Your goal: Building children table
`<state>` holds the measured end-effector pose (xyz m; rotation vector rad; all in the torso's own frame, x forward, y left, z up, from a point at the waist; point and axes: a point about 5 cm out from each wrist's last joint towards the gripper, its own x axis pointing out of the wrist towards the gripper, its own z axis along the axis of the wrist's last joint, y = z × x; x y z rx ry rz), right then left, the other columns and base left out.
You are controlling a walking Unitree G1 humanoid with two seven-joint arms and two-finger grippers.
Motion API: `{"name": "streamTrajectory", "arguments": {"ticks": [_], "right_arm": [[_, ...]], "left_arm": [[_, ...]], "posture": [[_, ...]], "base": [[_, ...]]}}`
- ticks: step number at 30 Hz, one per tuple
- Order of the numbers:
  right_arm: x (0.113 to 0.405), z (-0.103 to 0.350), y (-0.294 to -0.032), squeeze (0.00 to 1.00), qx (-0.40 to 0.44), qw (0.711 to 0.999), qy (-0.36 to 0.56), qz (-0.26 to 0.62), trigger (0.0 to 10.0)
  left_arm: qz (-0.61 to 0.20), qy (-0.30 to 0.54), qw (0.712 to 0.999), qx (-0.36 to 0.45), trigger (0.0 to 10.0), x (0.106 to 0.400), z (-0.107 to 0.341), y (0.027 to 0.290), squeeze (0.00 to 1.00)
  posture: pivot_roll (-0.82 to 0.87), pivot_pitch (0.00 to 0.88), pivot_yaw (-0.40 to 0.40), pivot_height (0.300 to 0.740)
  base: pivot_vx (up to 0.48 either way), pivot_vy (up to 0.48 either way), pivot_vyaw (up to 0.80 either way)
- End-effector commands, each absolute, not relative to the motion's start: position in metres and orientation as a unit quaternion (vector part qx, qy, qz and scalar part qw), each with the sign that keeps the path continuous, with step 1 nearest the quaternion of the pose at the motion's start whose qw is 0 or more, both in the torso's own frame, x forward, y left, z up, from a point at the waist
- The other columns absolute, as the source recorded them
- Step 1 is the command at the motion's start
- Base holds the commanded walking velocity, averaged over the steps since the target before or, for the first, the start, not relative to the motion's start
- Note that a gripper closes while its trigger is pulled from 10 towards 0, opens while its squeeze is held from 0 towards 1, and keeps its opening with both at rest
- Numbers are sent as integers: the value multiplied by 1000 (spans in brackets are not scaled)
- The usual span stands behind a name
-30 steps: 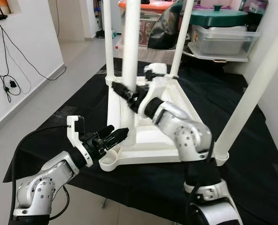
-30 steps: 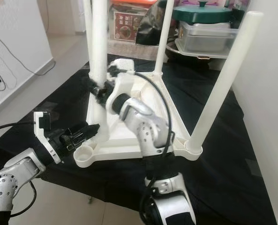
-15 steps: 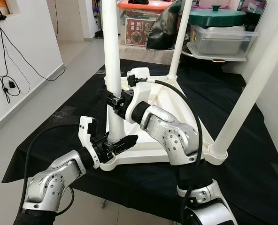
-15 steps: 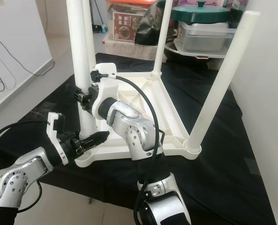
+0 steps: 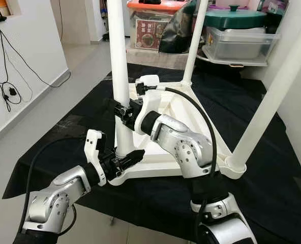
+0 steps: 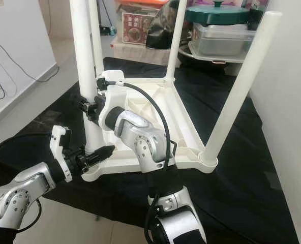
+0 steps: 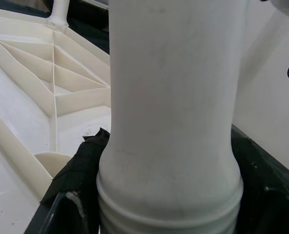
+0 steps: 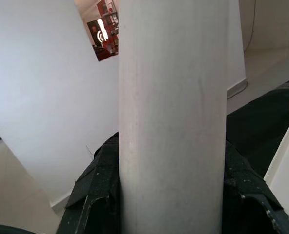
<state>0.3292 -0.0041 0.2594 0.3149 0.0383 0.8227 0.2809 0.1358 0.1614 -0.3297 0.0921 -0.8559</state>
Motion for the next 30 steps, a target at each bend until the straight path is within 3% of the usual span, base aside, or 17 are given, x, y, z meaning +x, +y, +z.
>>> {"name": "streamTrajectory", "arguments": {"ticks": [1,2,3,4,5,6,7,8,9,10,20,21,22,30], "right_arm": [[330,277,-5,0,163,906,-25,390,0],[330,277,-5,0,163,906,-25,389,1412],[330,275,-7,0,162,907,-23,387,1647],[330,273,-8,0,162,908,-21,387,2784],[330,273,-8,0,162,908,-21,387,2784],[329,272,-9,0,159,908,-19,388,4431],[329,270,-10,0,155,908,-15,389,10000],[329,270,-10,0,155,908,-15,389,10000],[328,268,-13,929,155,906,-13,394,10000],[326,266,-17,1000,157,902,-11,401,10000],[323,257,-26,1000,156,897,8,413,10000],[320,254,-24,604,164,890,18,425,10000],[316,251,-22,0,169,883,26,436,10000],[307,238,-12,0,197,862,67,463,10000]], "left_arm": [[-427,74,889,-148,10000,278,150,126,0],[-425,73,891,-141,10000,278,149,127,0],[-419,72,897,-120,10000,278,147,128,0],[-416,73,900,-109,10000,278,146,129,0],[-416,73,900,-109,10000,278,146,129,0],[-416,76,900,-102,10000,277,144,129,0],[-421,79,898,-102,10000,275,144,130,0],[-421,79,898,-102,10000,275,144,130,0],[-425,81,896,-99,10000,274,144,132,0],[-427,83,896,-91,10000,272,144,135,0],[-449,98,888,-29,10000,262,141,149,0],[-455,107,884,2,10000,258,138,154,0],[-457,113,882,26,10000,256,136,159,0],[-462,122,874,87,10000,254,133,168,0]], "posture": [[71,0,-29,740],[71,0,-29,740],[72,0,-26,740],[72,0,-26,740],[72,0,-26,740],[74,0,-25,740],[74,0,-24,740],[74,0,-24,740],[74,0,-24,740],[75,0,-22,740],[81,0,-21,740],[85,0,-21,740],[85,0,-21,740],[97,0,-29,740]], "base": [[0,0,0],[0,0,0],[0,0,0],[0,0,0],[0,0,0],[0,0,0],[0,0,0],[0,0,0],[0,0,0],[0,0,0],[0,0,0],[0,0,0],[0,0,0],[0,0,0]]}}
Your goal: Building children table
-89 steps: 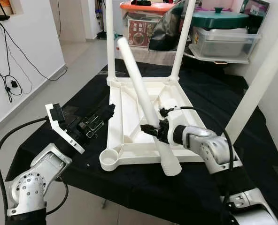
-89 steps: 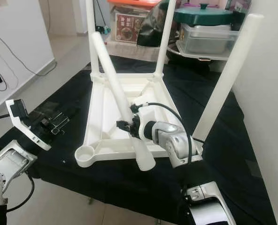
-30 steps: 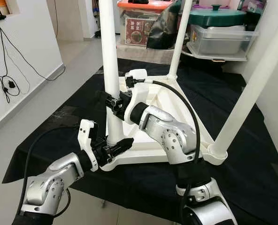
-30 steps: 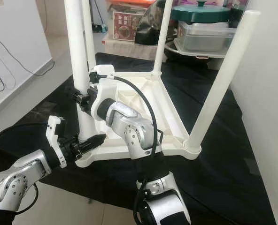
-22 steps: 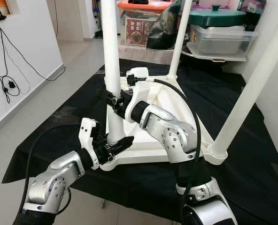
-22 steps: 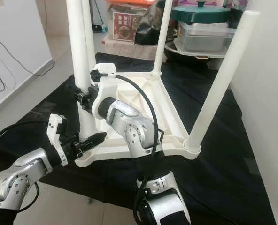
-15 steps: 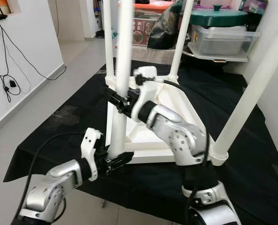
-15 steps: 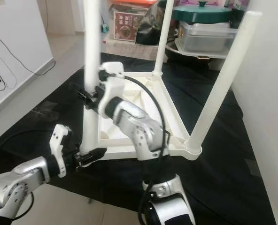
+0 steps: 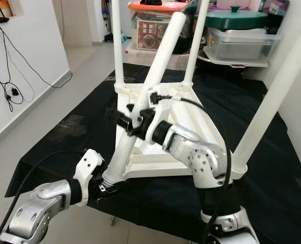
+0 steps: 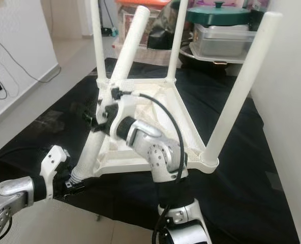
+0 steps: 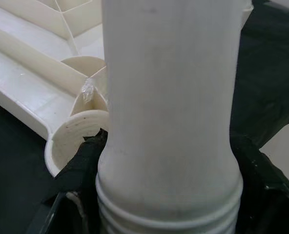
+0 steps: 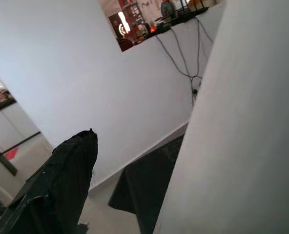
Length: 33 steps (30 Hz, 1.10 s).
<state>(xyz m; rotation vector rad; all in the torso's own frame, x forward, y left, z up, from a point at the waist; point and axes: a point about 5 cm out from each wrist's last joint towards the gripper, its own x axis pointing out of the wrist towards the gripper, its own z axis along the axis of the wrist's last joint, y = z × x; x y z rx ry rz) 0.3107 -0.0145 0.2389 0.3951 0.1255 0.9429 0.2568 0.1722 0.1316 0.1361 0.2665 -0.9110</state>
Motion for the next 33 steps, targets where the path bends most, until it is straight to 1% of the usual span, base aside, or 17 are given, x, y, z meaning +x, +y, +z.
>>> {"name": "streamTrajectory", "arguments": {"ticks": [1,5,6,7,8,9,22,25,27,30,31,33], "right_arm": [[305,237,-9,0,220,851,78,471,10000],[302,235,-6,0,227,846,84,475,10000],[301,234,-4,0,229,844,85,478,5725],[301,234,-4,0,229,844,85,478,5725],[299,234,-3,0,232,842,84,480,2392],[298,235,-1,0,243,839,81,480,0],[299,237,-4,0,258,847,71,458,0],[298,238,-5,0,257,848,67,458,0],[299,239,-6,0,255,850,63,457,0],[300,240,-8,0,253,852,59,455,0],[300,241,-9,0,253,853,57,454,0],[300,241,-9,0,253,853,57,454,0]], "left_arm": [[-460,121,874,103,10000,255,130,170,0],[-459,119,873,112,10000,256,129,171,0],[-460,117,873,113,10000,256,129,171,0],[-460,117,873,113,10000,256,129,171,0],[-461,115,873,113,10000,257,129,170,0],[-463,111,872,113,10000,258,129,166,0],[-460,102,876,104,10000,263,126,159,0],[-445,92,885,99,10000,267,127,160,0],[-420,97,898,94,10000,272,125,163,0],[-404,100,904,96,10000,275,123,166,0],[-401,100,905,99,5804,275,123,166,0],[-401,100,905,99,5804,275,123,166,0]], "posture": [[97,0,-29,740],[93,0,-24,740],[92,0,-23,740],[92,0,-23,740],[89,0,-22,740],[86,0,-19,740],[79,0,-14,740],[79,0,-15,740],[79,0,-15,740],[79,0,-15,740],[79,0,-15,740],[79,0,-15,740]], "base": [[0,0,0],[0,0,0],[0,0,0],[0,0,0],[0,0,0],[0,0,0],[0,0,0],[0,0,0],[0,0,0],[0,0,0],[0,0,0],[0,0,0]]}}
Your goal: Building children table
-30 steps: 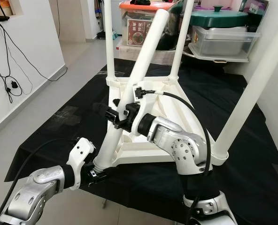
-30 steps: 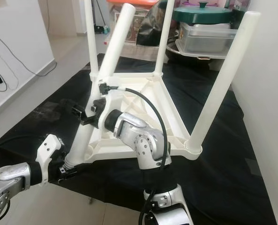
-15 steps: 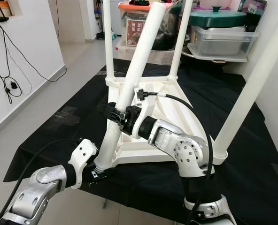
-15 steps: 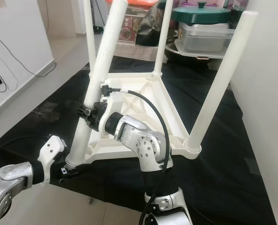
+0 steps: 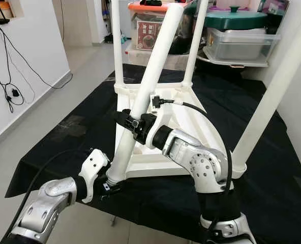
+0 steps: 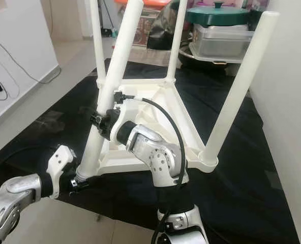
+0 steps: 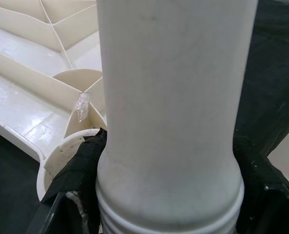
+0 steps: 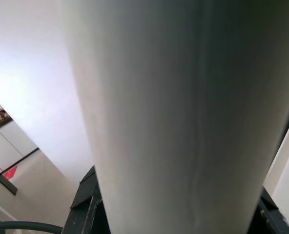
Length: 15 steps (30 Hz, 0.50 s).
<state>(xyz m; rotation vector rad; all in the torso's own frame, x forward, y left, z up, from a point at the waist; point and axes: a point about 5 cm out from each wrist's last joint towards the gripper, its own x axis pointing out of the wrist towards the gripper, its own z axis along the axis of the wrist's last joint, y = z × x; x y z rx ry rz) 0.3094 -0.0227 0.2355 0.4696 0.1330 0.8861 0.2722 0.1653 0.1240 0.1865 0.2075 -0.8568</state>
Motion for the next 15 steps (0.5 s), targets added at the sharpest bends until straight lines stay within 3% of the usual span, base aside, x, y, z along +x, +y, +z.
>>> {"name": "streamTrajectory", "arguments": {"ticks": [1,2,13,14,15], "right_arm": [[301,242,-9,0,254,854,56,451,0],[302,243,-10,0,255,855,54,449,0],[303,243,-11,0,252,858,51,444,0],[303,243,-11,0,252,859,51,444,0],[303,244,-11,0,253,859,50,443,0]], "left_arm": [[-396,95,908,98,5804,276,124,167,0],[-380,95,914,104,10000,279,124,168,0],[-322,79,935,125,10000,290,124,177,0],[-318,77,937,121,10000,290,124,178,1000],[-318,75,939,110,10000,291,125,178,1000]], "posture": [[84,0,-15,740],[83,0,-15,740],[81,0,-14,740],[81,0,-14,740],[81,0,-14,740]], "base": [[0,0,0],[0,0,0],[0,0,0],[0,0,0],[0,0,0]]}}
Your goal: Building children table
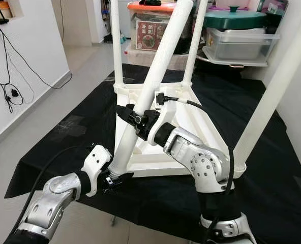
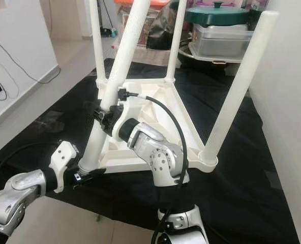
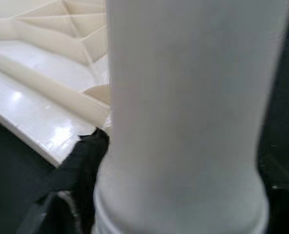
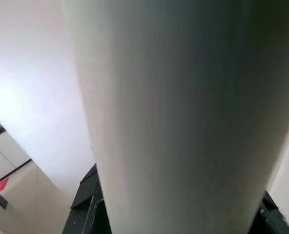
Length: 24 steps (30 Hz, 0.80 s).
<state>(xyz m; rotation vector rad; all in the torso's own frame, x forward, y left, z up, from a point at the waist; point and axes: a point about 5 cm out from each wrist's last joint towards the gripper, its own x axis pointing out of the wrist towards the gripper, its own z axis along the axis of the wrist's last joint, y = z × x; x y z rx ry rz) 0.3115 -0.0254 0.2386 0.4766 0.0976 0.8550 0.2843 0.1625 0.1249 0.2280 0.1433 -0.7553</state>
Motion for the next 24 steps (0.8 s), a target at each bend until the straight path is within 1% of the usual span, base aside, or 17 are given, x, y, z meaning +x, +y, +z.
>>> {"name": "streamTrajectory", "arguments": {"ticks": [1,2,5,6,11,15,17,19,20,22,24], "right_arm": [[303,244,-11,0,253,859,50,443,0],[303,244,-11,0,253,859,49,442,0],[303,244,-12,0,253,859,47,442,0],[304,246,-13,0,250,862,41,439,0],[308,249,-18,0,242,869,30,431,0],[320,257,-34,0,229,894,-1,385,0],[320,257,-34,0,229,894,-1,385,0],[334,259,-50,0,199,928,-21,315,0],[334,259,-50,0,199,928,-21,315,0],[344,260,-63,0,187,946,-30,263,0],[346,259,-67,0,189,950,-31,248,0]], "left_arm": [[-318,75,939,110,10000,291,125,178,1000],[-319,72,940,98,10000,291,127,178,1000],[-313,70,942,101,10000,292,127,179,1000],[-304,59,946,96,10000,295,130,179,1000],[-300,47,949,88,10000,295,134,179,1000],[-302,32,950,71,10000,289,139,177,1000],[-302,32,950,71,10000,289,139,177,1000],[-311,29,948,56,10000,284,141,173,1000],[-311,29,948,56,10000,284,141,173,1000],[-326,28,944,37,10000,279,144,169,1000],[-332,25,942,28,10000,277,145,167,1000]], "posture": [[81,0,-14,740],[81,0,-14,740],[80,0,-15,740],[80,0,-18,740],[85,0,-23,740],[90,0,-25,740],[90,0,-25,740],[92,0,-28,740],[92,0,-28,740],[94,0,-28,740],[94,0,-28,740]], "base": [[0,0,0],[0,0,0],[0,0,0],[0,0,0],[0,0,0],[0,0,0],[0,0,0],[0,0,0],[0,0,0],[0,0,0],[0,0,0]]}}
